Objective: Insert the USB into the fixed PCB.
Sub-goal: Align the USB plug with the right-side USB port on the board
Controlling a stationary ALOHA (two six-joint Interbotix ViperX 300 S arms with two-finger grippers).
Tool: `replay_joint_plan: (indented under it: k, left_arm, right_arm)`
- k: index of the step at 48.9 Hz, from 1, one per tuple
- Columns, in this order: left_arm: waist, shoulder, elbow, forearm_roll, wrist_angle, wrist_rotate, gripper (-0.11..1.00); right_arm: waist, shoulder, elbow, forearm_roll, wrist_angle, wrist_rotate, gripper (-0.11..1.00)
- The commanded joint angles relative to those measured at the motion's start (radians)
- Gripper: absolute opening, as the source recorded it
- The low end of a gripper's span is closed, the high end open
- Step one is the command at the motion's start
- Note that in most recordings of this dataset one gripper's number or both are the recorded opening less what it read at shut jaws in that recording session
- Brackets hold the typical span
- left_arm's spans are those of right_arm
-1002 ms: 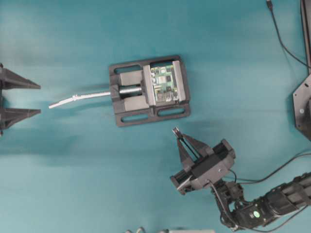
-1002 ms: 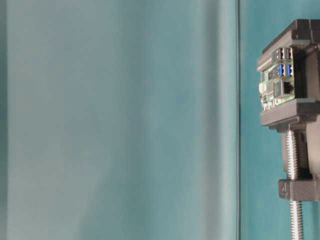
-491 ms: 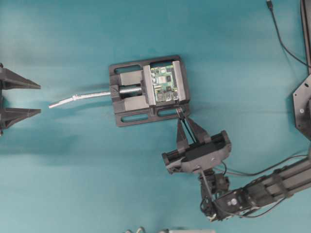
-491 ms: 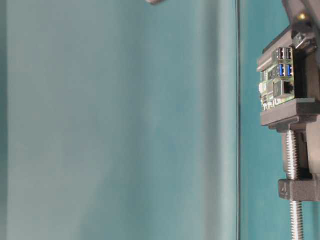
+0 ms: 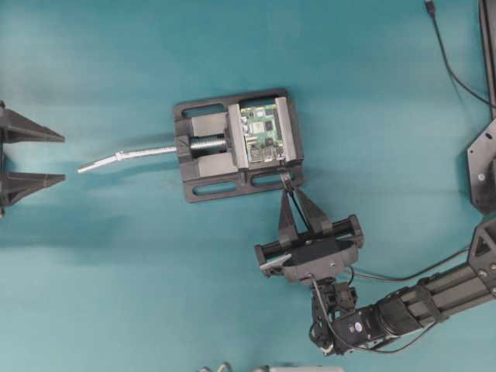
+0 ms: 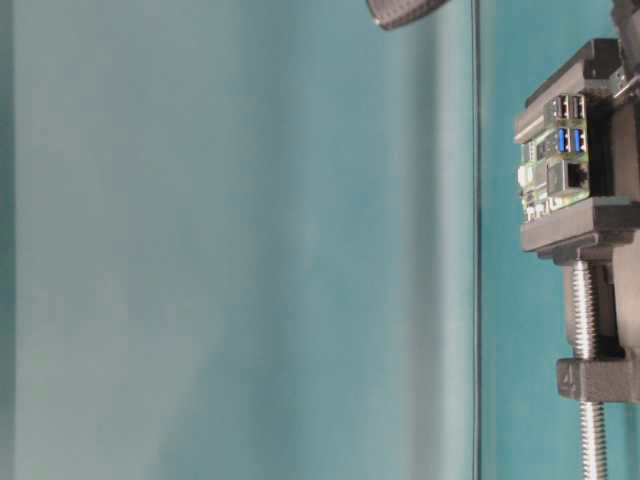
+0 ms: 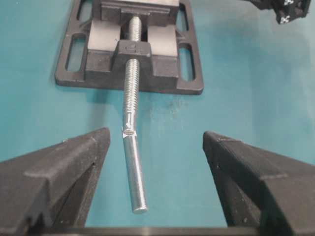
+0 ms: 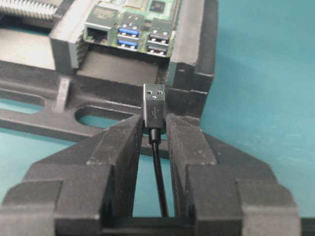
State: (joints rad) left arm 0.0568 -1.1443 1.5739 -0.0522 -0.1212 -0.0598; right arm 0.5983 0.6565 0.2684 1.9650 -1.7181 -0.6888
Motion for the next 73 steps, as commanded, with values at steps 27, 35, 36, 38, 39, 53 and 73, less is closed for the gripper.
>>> replay_joint_plan:
  k: [27, 35, 36, 38, 39, 53, 73]
  left_arm:
    - [0.002, 0.005, -0.012, 0.003, -0.009, 0.006, 0.92]
    - [0.002, 0.006, -0.012, 0.003, -0.008, 0.008, 0.92]
    - [0.002, 0.006, -0.012, 0.003, -0.008, 0.008, 0.92]
    - [0.002, 0.006, -0.012, 0.003, -0.009, 0.006, 0.92]
    - [0.002, 0.006, -0.012, 0.003, -0.009, 0.006, 0.92]
    - [0.002, 0.006, -0.012, 0.003, -0.008, 0.006, 0.92]
    - [0.002, 0.006, -0.012, 0.003, -0.008, 0.006, 0.92]
  right_arm:
    - [-0.009, -0.028, -0.018, 0.014, -0.011, 0.060, 0.21]
    - [-0.009, -0.021, -0.012, 0.012, -0.012, 0.126, 0.21]
    - [-0.011, -0.018, -0.011, 0.011, -0.012, 0.130, 0.21]
    - [-0.012, -0.015, -0.011, 0.006, -0.015, 0.138, 0.21]
    - [-0.014, -0.012, -0.012, 0.006, -0.015, 0.143, 0.21]
    - [-0.015, -0.002, -0.029, 0.009, -0.015, 0.130, 0.21]
    - [-0.014, -0.017, -0.054, 0.008, -0.029, 0.094, 0.21]
